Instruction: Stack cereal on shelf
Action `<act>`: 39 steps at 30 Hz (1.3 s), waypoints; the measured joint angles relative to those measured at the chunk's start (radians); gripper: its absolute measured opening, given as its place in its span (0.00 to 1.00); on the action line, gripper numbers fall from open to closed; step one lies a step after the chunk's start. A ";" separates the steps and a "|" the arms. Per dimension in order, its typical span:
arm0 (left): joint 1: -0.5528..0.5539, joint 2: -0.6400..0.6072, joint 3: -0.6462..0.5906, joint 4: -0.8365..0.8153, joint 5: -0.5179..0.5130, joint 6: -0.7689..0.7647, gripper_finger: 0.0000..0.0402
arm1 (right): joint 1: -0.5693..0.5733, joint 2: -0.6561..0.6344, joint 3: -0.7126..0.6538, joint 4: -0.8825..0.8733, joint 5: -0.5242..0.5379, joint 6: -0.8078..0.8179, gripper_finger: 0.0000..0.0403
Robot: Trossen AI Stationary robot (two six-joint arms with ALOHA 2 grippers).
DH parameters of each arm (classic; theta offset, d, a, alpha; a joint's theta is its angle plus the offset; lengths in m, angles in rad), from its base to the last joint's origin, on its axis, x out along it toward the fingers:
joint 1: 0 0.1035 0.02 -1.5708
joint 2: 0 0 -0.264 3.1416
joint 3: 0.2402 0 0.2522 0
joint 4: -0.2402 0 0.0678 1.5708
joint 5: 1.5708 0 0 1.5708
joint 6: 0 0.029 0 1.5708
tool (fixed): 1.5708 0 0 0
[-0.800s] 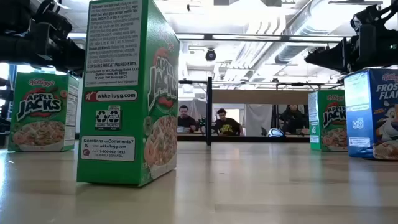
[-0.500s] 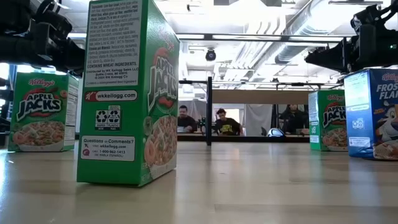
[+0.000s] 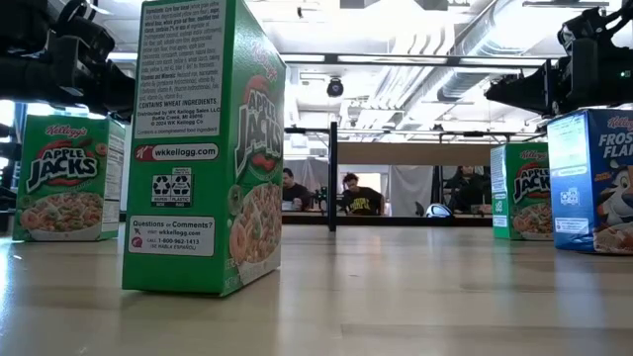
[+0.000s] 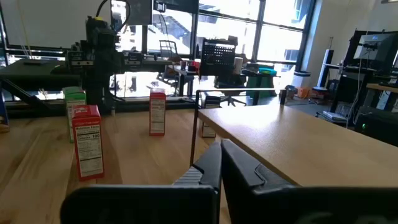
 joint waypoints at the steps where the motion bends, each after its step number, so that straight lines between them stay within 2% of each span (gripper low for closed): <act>1: 0.000 0.000 0.000 0.000 0.000 0.000 0.00 | 0.000 0.000 0.000 0.000 0.000 0.000 0.00; 31: 0.000 0.000 0.000 0.019 0.001 0.000 0.00 | 0.000 0.000 0.000 0.000 0.000 0.000 0.00; 34: 0.000 0.000 0.000 0.028 0.025 -0.006 0.00 | 0.000 0.000 0.000 0.000 0.000 0.000 0.00; 39: 0.000 0.001 -0.001 0.157 0.028 0.000 0.00 | 0.000 0.000 0.000 0.000 0.000 0.000 0.00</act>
